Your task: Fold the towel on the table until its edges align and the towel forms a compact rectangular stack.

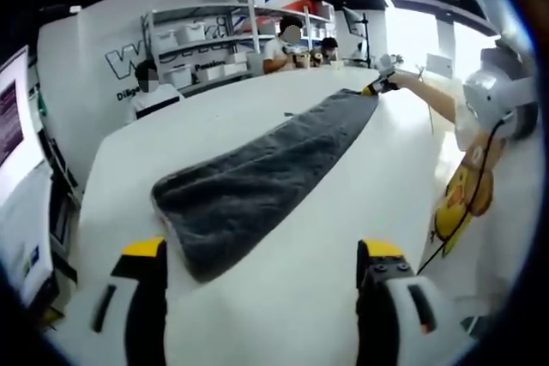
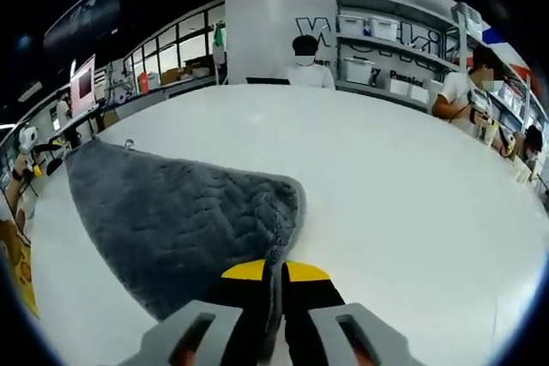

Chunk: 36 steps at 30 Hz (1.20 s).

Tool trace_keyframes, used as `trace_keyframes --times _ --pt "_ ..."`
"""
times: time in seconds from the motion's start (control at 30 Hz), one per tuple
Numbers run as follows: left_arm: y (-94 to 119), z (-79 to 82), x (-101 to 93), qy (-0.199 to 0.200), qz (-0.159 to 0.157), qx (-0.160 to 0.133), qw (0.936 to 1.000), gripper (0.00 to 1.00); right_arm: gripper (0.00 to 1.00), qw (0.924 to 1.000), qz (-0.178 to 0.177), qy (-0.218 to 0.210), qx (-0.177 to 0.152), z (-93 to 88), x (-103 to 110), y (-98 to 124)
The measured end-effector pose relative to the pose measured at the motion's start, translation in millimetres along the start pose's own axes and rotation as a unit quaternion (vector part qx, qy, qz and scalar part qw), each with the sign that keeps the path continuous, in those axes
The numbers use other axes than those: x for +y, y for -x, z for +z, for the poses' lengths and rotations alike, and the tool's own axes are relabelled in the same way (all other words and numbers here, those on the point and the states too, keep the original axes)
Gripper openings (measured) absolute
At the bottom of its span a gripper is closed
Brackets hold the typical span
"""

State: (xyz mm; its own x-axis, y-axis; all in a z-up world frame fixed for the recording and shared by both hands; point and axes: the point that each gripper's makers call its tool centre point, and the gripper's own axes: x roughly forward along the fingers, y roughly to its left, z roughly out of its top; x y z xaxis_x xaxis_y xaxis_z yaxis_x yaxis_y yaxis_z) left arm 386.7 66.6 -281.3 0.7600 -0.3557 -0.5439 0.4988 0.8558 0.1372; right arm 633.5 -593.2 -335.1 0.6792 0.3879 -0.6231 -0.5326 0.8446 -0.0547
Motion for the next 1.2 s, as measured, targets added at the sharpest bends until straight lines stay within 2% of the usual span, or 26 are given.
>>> trace_keyframes --times 0.2,0.33,0.43,0.57,0.73,0.87,1.2 --pt "-3.3 -0.5 -0.8 0.000 -0.002 0.001 1.0000 0.96 0.05 0.9989 -0.045 0.006 0.015 -10.5 -25.2 17.8" --pt "-5.1 -0.9 -1.8 0.000 -0.006 0.001 1.0000 0.96 0.05 0.9975 -0.068 -0.016 0.010 -18.1 -40.1 31.1" --pt "-7.1 -0.5 -2.9 -0.004 -0.009 0.003 0.9999 0.96 0.05 0.9973 -0.063 -0.037 -0.005 -14.9 -39.0 38.4" --pt "-9.1 2.1 -4.0 -0.007 -0.013 0.001 0.9999 0.95 0.05 0.9965 -0.059 -0.050 -0.033 2.0 -34.4 48.5" --pt "-10.0 3.4 -6.0 -0.009 -0.017 -0.002 0.9998 0.95 0.05 0.9944 -0.030 -0.060 -0.082 34.5 -15.2 65.1" --pt "-9.8 4.5 -6.2 -0.009 -0.018 -0.005 0.9998 0.95 0.05 0.9934 -0.015 -0.048 -0.103 53.0 1.8 72.5" --pt "-9.2 3.1 -7.5 -0.010 -0.022 -0.005 0.9997 0.95 0.05 0.9924 0.025 0.002 -0.120 93.2 64.3 71.3"
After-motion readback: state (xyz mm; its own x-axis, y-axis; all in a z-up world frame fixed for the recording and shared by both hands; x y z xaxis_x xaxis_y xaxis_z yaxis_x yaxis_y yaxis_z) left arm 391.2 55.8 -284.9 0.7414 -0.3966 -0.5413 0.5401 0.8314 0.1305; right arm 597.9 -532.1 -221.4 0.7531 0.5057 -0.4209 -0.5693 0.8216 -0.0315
